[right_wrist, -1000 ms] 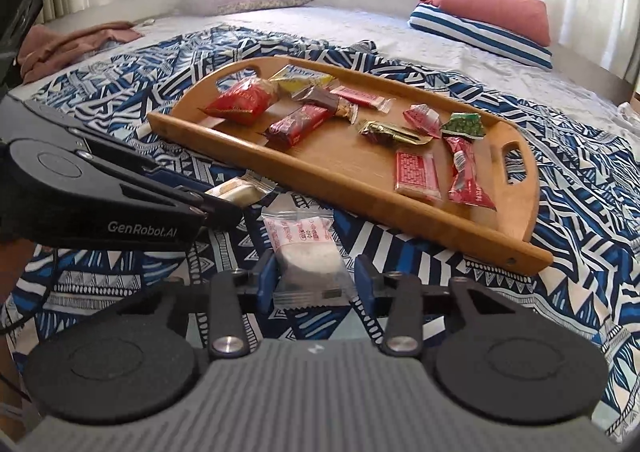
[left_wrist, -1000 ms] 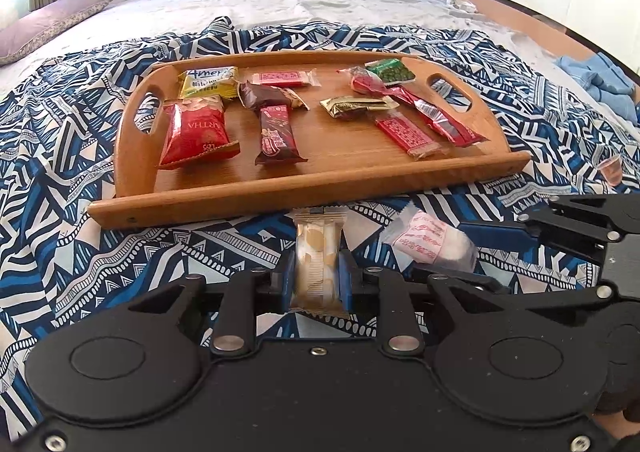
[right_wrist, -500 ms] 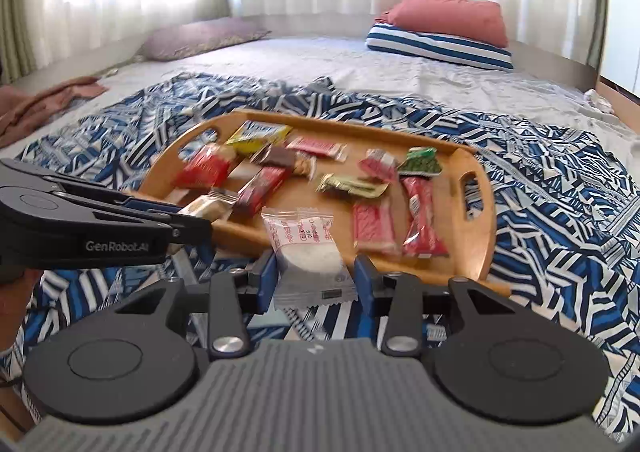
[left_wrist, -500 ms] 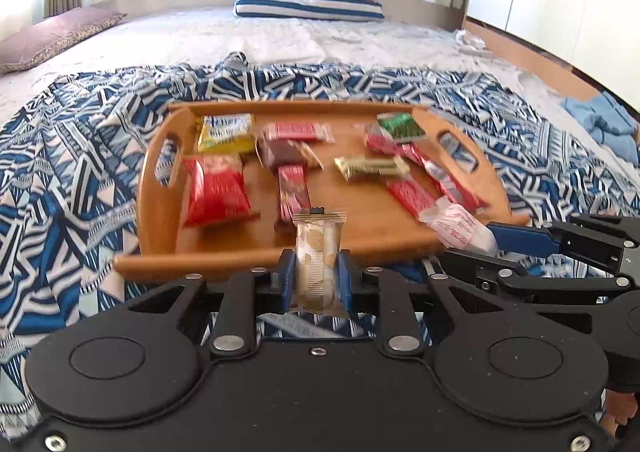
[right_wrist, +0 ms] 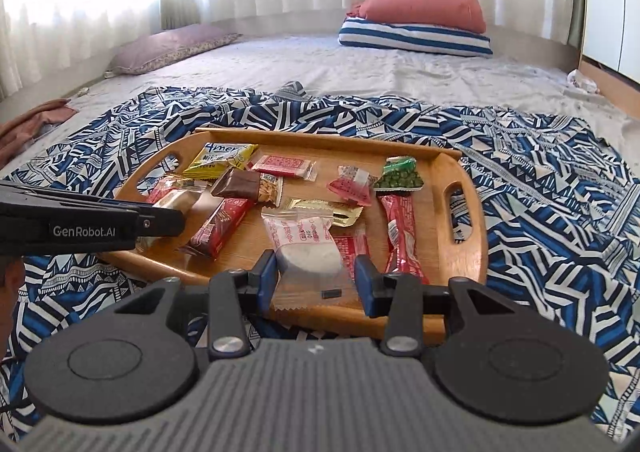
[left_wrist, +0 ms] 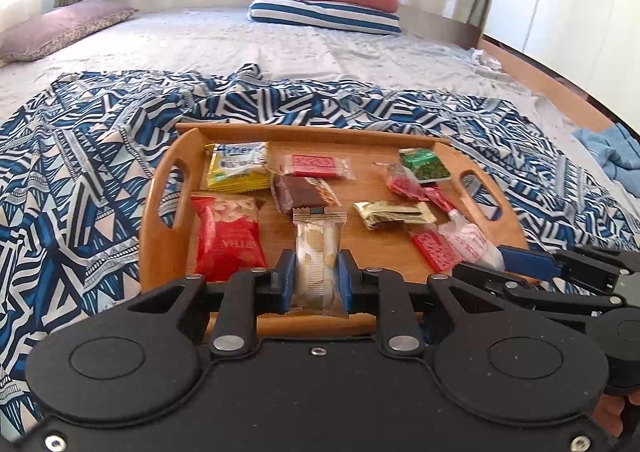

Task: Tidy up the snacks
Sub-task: 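Carry both held snacks over the tray and lower them onto it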

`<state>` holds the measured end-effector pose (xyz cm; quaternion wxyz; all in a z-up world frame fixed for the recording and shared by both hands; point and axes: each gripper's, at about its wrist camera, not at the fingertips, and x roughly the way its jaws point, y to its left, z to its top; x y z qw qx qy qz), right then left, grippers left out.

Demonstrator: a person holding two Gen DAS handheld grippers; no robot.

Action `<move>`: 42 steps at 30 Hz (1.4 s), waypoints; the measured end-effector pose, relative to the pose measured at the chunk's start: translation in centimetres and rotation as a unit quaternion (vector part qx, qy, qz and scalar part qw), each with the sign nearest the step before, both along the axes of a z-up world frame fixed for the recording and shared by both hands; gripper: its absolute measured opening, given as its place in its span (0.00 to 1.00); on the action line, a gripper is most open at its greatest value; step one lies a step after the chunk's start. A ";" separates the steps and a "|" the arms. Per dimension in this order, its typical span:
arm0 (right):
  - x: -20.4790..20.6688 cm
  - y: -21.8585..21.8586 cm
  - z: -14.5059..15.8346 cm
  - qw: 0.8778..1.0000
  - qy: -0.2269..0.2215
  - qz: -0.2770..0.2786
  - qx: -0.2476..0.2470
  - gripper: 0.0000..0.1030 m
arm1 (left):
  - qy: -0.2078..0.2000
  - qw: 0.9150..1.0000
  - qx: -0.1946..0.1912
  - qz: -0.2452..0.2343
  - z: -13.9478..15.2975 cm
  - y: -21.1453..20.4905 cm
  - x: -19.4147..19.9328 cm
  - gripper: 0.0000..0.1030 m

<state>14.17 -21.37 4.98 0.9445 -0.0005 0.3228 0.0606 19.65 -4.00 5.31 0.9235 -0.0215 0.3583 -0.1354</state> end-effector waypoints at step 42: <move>5.8 2.7 -3.5 1.000 0.020 0.004 -0.014 0.46 | 0.039 0.997 0.048 0.045 -3.5 -0.3 5.1 0.21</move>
